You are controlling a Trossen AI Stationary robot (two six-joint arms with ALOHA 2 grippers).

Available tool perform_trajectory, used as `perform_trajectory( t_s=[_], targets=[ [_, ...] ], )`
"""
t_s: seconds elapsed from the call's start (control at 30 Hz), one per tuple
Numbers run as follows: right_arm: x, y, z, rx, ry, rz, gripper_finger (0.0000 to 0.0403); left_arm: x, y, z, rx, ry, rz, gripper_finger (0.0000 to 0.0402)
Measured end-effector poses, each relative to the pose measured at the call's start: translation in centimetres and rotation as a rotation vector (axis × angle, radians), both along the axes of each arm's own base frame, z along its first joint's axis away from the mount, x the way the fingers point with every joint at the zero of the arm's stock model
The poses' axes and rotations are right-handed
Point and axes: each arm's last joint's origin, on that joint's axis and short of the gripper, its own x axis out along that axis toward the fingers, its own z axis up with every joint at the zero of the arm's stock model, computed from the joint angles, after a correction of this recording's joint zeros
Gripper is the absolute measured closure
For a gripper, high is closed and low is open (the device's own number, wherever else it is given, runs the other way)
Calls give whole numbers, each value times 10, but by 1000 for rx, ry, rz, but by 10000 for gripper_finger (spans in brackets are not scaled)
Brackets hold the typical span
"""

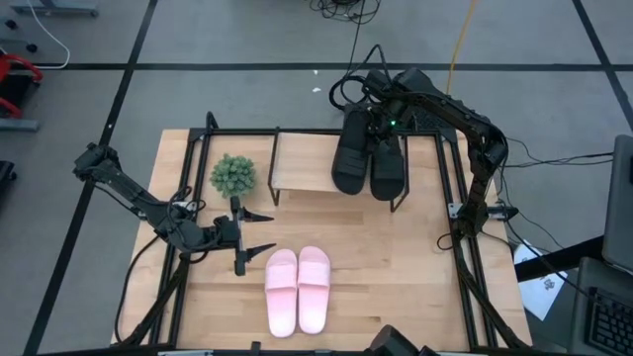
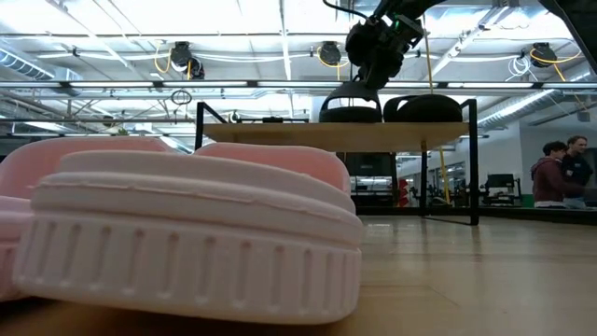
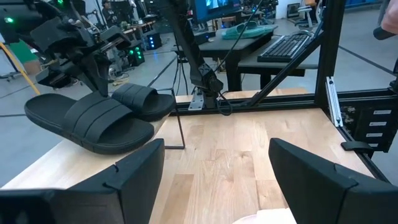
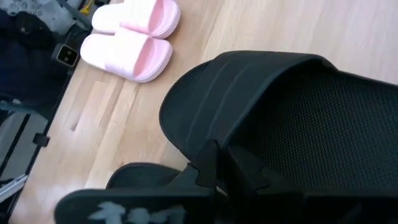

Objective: Pick and place slides into the shelf
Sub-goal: Put the black slipper on the shelf

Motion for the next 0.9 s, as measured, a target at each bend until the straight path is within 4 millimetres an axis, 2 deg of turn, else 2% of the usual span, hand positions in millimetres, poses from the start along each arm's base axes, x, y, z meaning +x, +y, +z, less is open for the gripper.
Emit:
perform_trajectory(
  t_s=[0.37,0.67,0.9],
  targets=[
    [0,0,-2,20,19,-26,393,0,0,0,2,3,0,108],
    [-2,-4,-21,60,52,-53,392,0,0,-1,8,12,0,108],
    [0,-5,-23,61,49,-81,371,0,0,-1,9,13,0,108]
  ],
)
